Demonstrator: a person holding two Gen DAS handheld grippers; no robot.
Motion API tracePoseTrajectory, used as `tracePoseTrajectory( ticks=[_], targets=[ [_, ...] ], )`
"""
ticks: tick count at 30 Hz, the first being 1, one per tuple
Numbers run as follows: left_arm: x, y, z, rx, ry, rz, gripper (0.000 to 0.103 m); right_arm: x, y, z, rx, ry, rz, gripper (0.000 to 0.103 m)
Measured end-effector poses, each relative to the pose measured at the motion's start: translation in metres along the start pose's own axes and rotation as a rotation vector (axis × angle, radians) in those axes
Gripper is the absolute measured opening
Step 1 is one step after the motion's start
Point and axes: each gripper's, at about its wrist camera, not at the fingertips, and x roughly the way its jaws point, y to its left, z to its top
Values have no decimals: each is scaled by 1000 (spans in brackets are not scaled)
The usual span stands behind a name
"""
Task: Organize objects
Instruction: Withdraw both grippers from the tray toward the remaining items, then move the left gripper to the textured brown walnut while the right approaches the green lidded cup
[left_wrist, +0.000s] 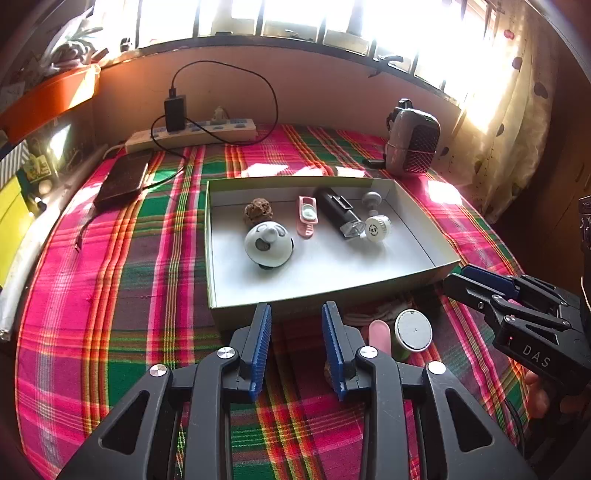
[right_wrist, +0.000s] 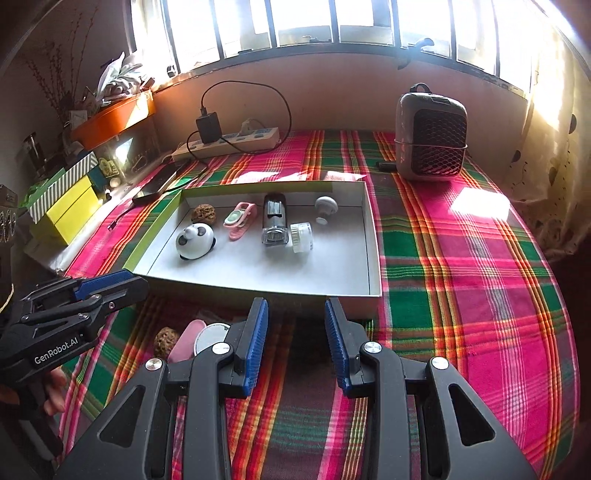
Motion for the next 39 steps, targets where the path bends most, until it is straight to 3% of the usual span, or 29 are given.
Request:
tracePoseTrajectory(
  ticks=[4, 9, 27, 39],
  targets=[
    [1, 1, -12, -14, 24, -75, 31, -4, 0, -8, 8, 3, -4, 34],
    [7, -5, -20, -6, 50, -107, 32, -8, 2, -14, 13, 1, 0, 34],
    [18, -13, -22, -3, 75, -159, 35, -6, 3, -19, 22, 16, -19, 34],
    [12, -7, -24, 3, 67, -144, 35, -7, 4, -19, 18, 20, -19, 34]
  ],
)
